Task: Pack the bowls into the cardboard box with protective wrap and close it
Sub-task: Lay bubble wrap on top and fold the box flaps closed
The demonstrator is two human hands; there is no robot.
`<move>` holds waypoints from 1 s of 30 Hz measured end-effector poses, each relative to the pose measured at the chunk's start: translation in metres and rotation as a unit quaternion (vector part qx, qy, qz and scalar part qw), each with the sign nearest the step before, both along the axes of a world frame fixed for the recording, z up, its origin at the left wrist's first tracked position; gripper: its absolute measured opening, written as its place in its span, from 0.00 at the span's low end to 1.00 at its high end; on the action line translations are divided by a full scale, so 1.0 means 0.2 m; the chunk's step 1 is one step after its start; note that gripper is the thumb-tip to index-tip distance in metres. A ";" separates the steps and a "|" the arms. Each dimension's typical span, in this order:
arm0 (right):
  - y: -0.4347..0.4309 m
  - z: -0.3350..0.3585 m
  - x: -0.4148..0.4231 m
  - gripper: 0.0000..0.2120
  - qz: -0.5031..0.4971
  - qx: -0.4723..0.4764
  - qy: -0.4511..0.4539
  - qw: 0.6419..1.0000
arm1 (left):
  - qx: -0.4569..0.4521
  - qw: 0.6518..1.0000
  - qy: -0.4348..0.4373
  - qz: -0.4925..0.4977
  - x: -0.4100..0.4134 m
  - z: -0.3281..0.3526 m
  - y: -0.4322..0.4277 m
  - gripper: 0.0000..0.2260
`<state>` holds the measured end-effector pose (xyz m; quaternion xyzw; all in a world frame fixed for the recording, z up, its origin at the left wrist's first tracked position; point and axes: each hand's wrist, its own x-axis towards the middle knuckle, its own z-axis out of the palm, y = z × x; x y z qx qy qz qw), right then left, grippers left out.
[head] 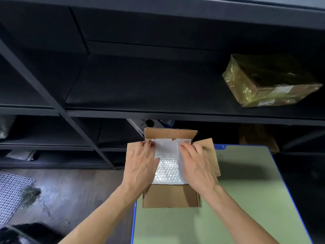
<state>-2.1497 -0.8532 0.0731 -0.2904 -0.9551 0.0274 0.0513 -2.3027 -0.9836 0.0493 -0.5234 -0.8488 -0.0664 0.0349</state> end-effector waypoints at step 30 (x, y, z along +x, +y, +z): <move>0.06 0.11 -0.13 0.44 0.042 -0.015 -0.171 0.984 | -0.061 0.998 0.003 -0.016 -0.10 0.00 0.05 0.32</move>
